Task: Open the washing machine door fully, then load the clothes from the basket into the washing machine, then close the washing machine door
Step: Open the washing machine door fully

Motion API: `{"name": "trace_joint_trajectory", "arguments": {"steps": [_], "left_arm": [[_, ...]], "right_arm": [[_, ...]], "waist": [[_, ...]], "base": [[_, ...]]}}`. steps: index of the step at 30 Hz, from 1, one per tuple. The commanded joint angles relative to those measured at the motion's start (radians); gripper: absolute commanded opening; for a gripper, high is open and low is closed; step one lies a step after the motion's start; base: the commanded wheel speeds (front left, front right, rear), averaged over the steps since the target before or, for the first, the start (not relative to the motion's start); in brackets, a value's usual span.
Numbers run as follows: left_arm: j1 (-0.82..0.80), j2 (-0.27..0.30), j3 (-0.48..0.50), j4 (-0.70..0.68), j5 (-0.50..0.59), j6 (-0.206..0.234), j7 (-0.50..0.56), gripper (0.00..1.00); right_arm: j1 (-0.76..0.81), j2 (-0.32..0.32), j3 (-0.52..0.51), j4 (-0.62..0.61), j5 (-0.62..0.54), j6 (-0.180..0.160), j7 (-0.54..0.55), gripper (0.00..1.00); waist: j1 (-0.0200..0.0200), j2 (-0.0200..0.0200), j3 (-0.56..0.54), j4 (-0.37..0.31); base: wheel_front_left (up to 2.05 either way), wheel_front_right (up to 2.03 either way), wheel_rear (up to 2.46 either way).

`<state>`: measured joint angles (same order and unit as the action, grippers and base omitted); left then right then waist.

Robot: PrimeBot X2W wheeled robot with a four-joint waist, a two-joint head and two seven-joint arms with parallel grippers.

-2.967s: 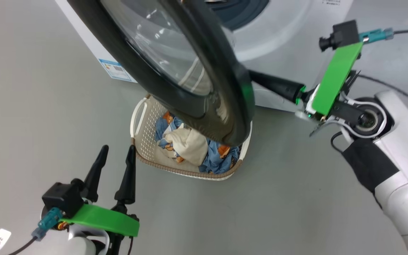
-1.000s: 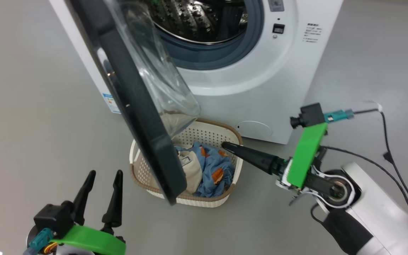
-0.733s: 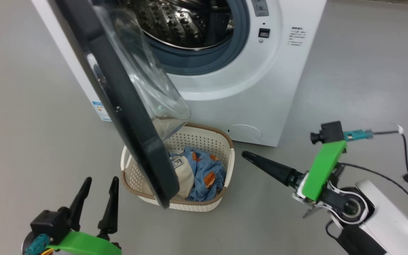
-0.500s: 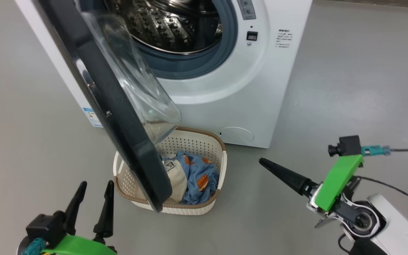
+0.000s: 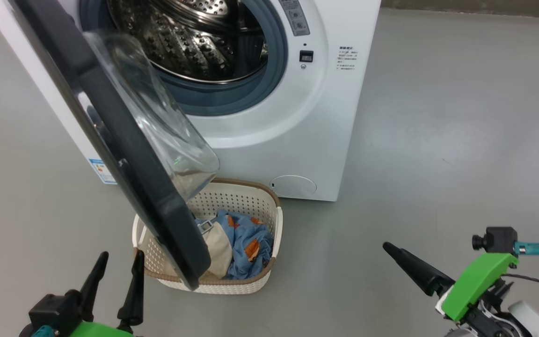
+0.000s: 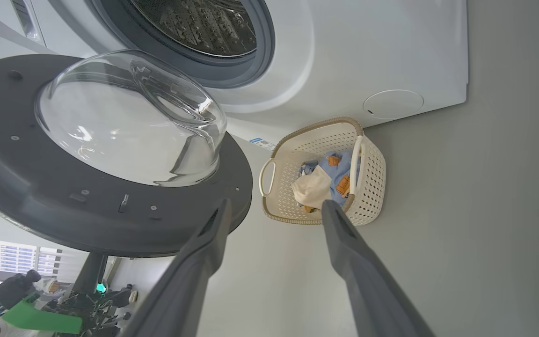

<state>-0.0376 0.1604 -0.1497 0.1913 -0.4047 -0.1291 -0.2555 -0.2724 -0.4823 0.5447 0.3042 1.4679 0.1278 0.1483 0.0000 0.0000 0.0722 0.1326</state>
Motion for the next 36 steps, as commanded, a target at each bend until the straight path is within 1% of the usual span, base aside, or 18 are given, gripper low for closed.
{"name": "trace_joint_trajectory", "arguments": {"steps": [1, 10, 19, 22, 25, 27, 29, 36], "left_arm": [[-0.007, 0.023, 0.039, -0.025, -0.005, -0.002, -0.006, 1.0], [0.012, 0.021, 0.05, -0.027, 0.0, -0.002, -0.006, 1.0], [0.031, 0.021, 0.065, -0.029, 0.001, -0.002, -0.006, 1.0], [0.035, 0.021, 0.068, -0.031, 0.001, -0.002, -0.006, 1.0], [0.036, 0.02, 0.07, -0.031, 0.0, -0.002, -0.006, 1.0], [0.036, 0.02, 0.072, -0.03, 0.0, -0.002, -0.006, 1.0], [0.036, 0.02, 0.076, -0.031, 0.0, -0.002, -0.006, 1.0], [0.037, 0.019, 0.083, -0.034, 0.0, -0.002, -0.006, 1.0]], "right_arm": [[0.014, -0.023, 0.015, -0.019, -0.014, 0.003, -0.017, 1.0], [0.068, -0.081, 0.07, 0.008, -0.046, 0.003, -0.173, 1.0], [0.083, -0.132, 0.148, 0.052, -0.104, 0.003, -0.342, 1.0], [0.078, -0.144, 0.166, 0.079, -0.138, 0.003, -0.384, 1.0], [0.073, -0.146, 0.161, 0.107, -0.176, 0.003, -0.405, 1.0], [0.069, -0.142, 0.137, 0.121, -0.216, 0.003, -0.409, 1.0], [0.074, -0.127, 0.075, 0.123, -0.27, 0.003, -0.409, 1.0], [0.145, -0.057, -0.156, 0.089, -0.515, 0.003, -0.41, 1.0]], "waist": [[0.0, 0.0, -0.004, -0.005], [0.0, 0.0, -0.02, -0.029], [0.0, 0.0, -0.029, -0.05], [0.0, 0.0, -0.029, -0.055], [0.0, 0.0, -0.029, -0.059], [0.0, 0.0, -0.029, -0.061], [0.0, 0.0, -0.029, -0.063], [0.0, 0.0, -0.029, -0.062]], "base": [[0.0, 0.0, 0.0], [0.0, 0.0, 0.0], [0.0, 0.0, 0.0], [0.0, 0.0, 0.0], [0.0, 0.0, 0.0], [0.0, 0.0, 0.0], [0.0, 0.0, 0.0], [0.0, 0.0, 0.0]]}}
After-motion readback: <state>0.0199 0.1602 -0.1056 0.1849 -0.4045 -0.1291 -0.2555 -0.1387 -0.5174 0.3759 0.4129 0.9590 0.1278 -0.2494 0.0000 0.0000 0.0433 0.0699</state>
